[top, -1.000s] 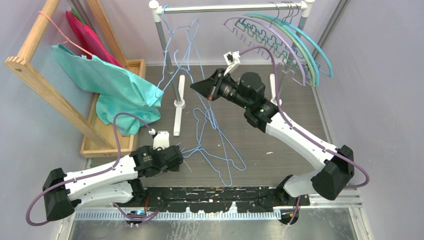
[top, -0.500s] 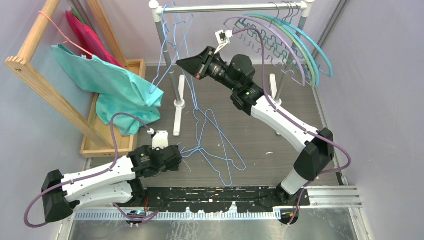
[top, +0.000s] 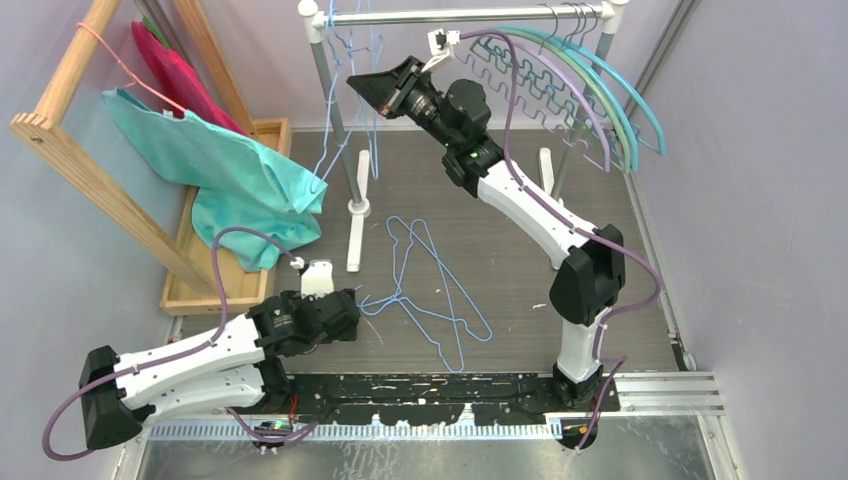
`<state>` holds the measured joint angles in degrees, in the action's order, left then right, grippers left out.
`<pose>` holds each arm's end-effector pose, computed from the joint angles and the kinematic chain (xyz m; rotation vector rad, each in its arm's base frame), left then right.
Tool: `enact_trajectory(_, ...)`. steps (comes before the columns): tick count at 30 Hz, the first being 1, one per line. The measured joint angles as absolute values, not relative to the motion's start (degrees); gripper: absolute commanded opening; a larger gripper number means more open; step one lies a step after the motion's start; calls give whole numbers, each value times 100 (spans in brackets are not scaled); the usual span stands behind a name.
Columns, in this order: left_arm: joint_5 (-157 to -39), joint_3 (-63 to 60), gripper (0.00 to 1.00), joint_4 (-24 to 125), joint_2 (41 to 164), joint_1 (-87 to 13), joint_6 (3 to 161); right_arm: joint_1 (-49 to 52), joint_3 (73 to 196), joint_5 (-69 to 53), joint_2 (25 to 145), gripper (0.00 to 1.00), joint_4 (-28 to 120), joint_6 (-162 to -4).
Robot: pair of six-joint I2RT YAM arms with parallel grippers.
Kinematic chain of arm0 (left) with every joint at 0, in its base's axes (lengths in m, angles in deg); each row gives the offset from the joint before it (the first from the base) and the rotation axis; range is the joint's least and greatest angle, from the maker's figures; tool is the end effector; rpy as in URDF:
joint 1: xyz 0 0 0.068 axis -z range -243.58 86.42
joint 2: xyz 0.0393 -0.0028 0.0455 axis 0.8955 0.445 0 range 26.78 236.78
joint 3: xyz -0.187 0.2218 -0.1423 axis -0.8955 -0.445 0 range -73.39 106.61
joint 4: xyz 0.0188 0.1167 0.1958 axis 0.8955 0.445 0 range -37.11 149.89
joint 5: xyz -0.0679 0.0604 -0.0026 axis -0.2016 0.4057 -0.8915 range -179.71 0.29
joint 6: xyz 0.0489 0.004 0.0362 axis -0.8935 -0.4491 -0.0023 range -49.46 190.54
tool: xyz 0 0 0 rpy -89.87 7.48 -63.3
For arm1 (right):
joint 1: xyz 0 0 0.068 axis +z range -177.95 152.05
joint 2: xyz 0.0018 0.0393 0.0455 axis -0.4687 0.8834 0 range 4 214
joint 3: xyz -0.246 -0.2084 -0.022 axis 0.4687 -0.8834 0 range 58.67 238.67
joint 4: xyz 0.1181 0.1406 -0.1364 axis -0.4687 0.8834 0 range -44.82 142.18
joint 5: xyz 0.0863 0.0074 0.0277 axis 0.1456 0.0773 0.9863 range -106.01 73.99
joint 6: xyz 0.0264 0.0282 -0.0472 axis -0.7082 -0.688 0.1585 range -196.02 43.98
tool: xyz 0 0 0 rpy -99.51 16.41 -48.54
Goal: Organize the hangers
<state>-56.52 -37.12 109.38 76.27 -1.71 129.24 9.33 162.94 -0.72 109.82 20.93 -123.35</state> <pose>0.0558 -0.0514 0.2589 -0.0634 2.4727 -0.0190 0.3319 0.2677 0.5171 -0.1466 1.3121 1.4372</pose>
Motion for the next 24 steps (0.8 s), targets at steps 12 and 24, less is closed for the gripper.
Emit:
enact_trajectory(12,-5654,-3712,98,10931,7791,-171,12915,474,16335,-306,11356,23,2064,-12838)
enact_trajectory(24,-5654,-3712,98,10929,7861,-171,12835,430,14538,-175,10580,72,1808,-12630)
